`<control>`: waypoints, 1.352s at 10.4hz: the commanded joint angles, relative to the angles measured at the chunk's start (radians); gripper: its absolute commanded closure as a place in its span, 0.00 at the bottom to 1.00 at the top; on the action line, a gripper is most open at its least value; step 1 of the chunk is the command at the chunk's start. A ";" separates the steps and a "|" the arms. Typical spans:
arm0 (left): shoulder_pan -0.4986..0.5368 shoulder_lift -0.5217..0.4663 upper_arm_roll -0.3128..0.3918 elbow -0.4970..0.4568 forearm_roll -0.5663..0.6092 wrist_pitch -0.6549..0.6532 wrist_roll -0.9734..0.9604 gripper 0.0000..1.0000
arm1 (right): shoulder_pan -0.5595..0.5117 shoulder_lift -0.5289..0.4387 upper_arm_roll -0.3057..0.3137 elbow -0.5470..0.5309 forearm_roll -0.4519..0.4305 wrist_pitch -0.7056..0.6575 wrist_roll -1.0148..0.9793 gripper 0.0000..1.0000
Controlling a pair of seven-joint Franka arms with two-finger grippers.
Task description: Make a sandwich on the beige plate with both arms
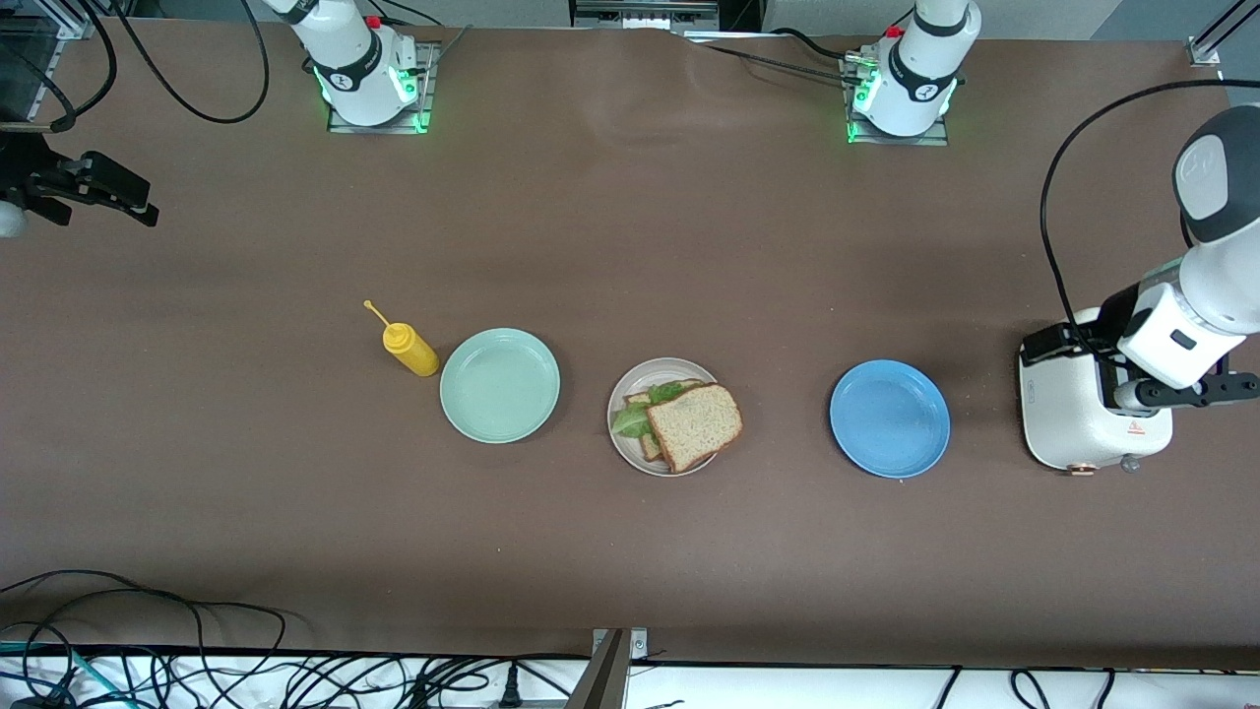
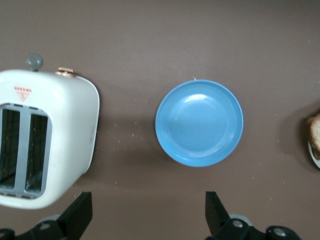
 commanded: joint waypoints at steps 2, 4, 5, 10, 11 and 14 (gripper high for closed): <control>-0.038 -0.047 0.035 0.073 -0.053 -0.145 -0.019 0.00 | -0.007 -0.015 -0.008 -0.002 -0.003 -0.013 -0.006 0.00; -0.086 -0.088 0.079 0.073 -0.056 -0.223 -0.019 0.00 | -0.007 -0.015 -0.008 -0.004 -0.003 -0.013 -0.006 0.00; -0.087 -0.108 0.082 0.078 -0.056 -0.268 -0.019 0.00 | -0.007 -0.015 -0.008 -0.004 -0.003 -0.013 -0.006 0.00; -0.098 -0.187 0.084 0.115 -0.030 -0.368 0.029 0.00 | -0.009 -0.015 -0.008 -0.004 -0.003 -0.013 -0.007 0.00; -0.100 -0.202 0.082 0.113 0.007 -0.368 0.079 0.00 | -0.009 -0.015 -0.008 -0.004 -0.001 -0.013 -0.007 0.00; -0.094 -0.221 0.081 0.110 0.022 -0.366 0.094 0.00 | -0.009 -0.016 -0.026 -0.004 0.019 -0.039 -0.001 0.00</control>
